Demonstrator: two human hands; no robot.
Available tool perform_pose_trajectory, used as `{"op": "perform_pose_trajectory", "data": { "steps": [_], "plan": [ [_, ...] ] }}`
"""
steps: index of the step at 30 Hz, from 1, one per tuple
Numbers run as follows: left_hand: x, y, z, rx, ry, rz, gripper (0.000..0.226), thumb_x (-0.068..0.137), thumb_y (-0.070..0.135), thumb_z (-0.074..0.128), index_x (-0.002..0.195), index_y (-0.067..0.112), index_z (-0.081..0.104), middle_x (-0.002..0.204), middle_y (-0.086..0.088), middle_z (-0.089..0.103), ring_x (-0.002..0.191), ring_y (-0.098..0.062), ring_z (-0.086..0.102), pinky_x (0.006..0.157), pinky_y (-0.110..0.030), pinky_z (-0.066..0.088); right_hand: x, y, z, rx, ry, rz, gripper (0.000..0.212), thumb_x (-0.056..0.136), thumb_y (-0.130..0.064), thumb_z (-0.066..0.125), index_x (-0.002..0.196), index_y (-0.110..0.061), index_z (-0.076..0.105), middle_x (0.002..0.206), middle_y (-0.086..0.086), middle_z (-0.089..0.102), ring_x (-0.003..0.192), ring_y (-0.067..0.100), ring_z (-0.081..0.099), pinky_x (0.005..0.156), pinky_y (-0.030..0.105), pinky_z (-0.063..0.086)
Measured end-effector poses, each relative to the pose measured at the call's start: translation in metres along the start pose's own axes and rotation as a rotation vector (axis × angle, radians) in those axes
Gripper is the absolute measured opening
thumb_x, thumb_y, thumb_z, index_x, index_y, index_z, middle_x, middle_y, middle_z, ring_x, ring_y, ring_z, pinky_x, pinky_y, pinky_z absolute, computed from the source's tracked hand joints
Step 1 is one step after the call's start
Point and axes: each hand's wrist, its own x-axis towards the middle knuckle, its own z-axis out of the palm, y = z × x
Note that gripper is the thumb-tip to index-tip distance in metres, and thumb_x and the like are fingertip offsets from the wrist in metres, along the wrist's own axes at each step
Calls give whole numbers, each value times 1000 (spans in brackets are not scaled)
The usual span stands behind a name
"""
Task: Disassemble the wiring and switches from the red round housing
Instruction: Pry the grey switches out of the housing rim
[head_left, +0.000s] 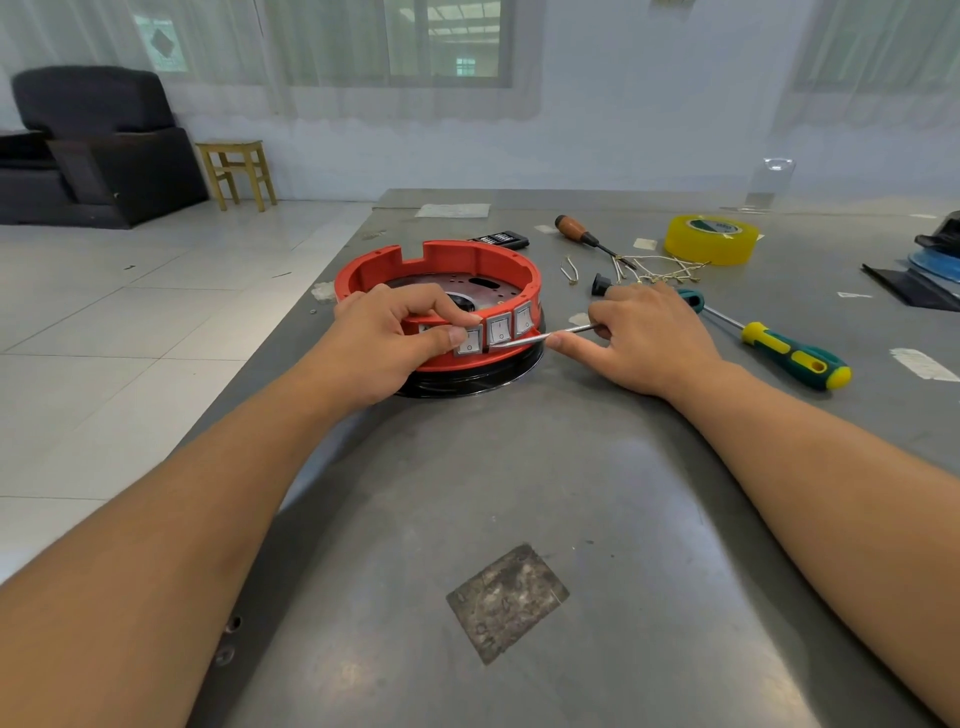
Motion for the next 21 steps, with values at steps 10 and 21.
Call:
{"op": "perform_pose_trajectory", "data": {
  "steps": [10,21],
  "plan": [
    [2,0,0,-22,-18,-16,18,100,30,71,102,47,74,118,28,63,136,-24,48,114,-55,43,5,4,5,-17,187,19,74,87,-89,25,69,-20,46,80,-1,45,80,24,44,79,38,32],
    [1,-1,2,35,3,49,23,100,31,70,98,54,69,119,17,68,128,-25,54,114,-58,41,4,-13,-14,-136,24,-19,80,85,-93,17,51,-24,39,56,-6,44,58,16,43,65,32,27]
  ]
}}
